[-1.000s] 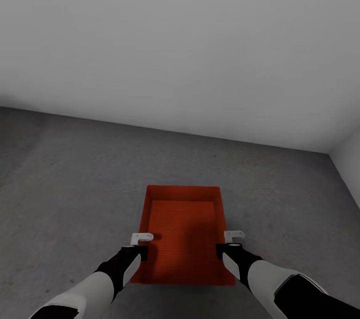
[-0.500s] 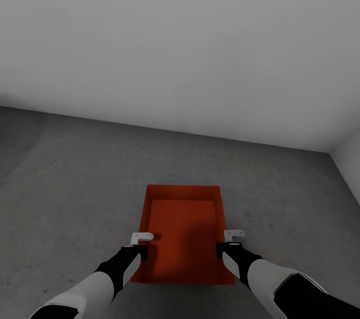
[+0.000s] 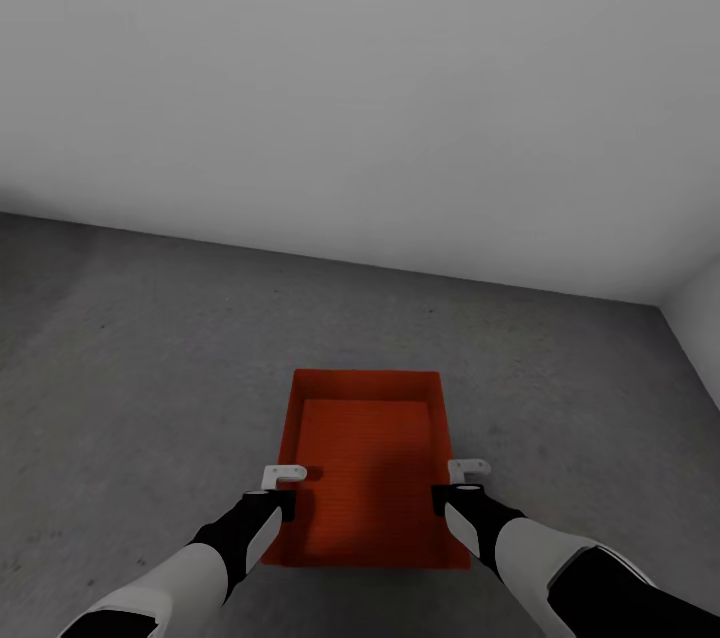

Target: Move the two storage containers from the living room to the garage. In the garage, place one container on the floor and stack the other container on top of it (either order is fine).

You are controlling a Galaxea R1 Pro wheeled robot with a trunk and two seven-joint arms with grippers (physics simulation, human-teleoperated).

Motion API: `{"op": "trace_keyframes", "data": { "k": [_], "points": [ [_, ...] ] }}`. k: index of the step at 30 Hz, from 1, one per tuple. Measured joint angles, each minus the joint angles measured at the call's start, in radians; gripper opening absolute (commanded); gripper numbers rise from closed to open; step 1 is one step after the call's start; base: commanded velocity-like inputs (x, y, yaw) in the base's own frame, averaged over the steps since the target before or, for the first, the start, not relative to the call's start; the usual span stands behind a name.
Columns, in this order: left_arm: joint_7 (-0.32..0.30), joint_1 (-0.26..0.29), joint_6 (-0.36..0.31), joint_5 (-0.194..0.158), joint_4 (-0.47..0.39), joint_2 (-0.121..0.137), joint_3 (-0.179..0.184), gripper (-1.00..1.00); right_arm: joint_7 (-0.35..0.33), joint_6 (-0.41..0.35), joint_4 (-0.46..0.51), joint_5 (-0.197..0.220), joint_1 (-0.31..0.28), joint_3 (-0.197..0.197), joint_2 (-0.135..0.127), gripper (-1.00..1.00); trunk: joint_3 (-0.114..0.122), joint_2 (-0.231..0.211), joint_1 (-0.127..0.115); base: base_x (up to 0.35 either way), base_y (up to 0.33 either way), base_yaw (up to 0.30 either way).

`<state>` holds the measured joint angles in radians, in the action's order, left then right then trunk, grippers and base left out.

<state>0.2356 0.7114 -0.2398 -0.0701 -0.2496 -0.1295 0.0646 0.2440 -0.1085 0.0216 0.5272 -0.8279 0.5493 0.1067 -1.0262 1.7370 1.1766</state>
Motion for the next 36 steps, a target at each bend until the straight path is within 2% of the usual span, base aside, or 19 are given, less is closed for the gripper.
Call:
{"op": "trace_keyframes", "data": {
  "k": [13, 14, 15, 16, 17, 36],
  "points": [
    [-0.001, 0.000, 0.002, 0.000, 0.001, 0.000, -0.002, -1.00, 0.000, 0.000, 0.000, -0.001, 0.000, 0.000, 0.000, -1.00, 0.000, 0.000, 0.000, 0.000, 0.000, 0.000],
    [-0.001, 0.000, 0.002, 0.000, 0.002, 0.000, -0.002, -1.00, 0.000, 0.000, 0.000, -0.001, 0.000, 0.000, 0.000, 1.00, 0.000, 0.000, 0.000, 0.000, 0.000, 0.000],
    [0.001, 0.001, 0.003, 0.036, 0.002, -0.014, -0.043, 1.00, 0.023, 0.049, -0.001, -0.013, 0.005, 0.065, 0.000, 1.00, 0.000, 0.000, 0.002, 0.000, 0.000, 0.000],
    [-0.004, 0.001, -0.018, 0.013, 0.006, -0.017, -0.045, 1.00, 0.024, 0.049, -0.002, -0.014, 0.006, 0.076, 0.000, 1.00, 0.000, 0.000, 0.003, 0.000, 0.000, 0.000],
    [-0.006, 0.000, -0.033, 0.008, 0.006, -0.023, -0.047, 1.00, 0.024, 0.048, -0.002, -0.015, 0.005, 0.079, 0.000, 1.00, 0.000, 0.000, 0.003, 0.000, 0.000, 0.000],
    [-0.001, 0.000, -0.040, 0.008, -0.001, -0.025, -0.047, 1.00, 0.025, 0.051, -0.002, -0.017, 0.005, 0.081, 0.000, 1.00, 0.000, 0.000, 0.003, 0.000, 0.000, 0.000]
  ]
}}
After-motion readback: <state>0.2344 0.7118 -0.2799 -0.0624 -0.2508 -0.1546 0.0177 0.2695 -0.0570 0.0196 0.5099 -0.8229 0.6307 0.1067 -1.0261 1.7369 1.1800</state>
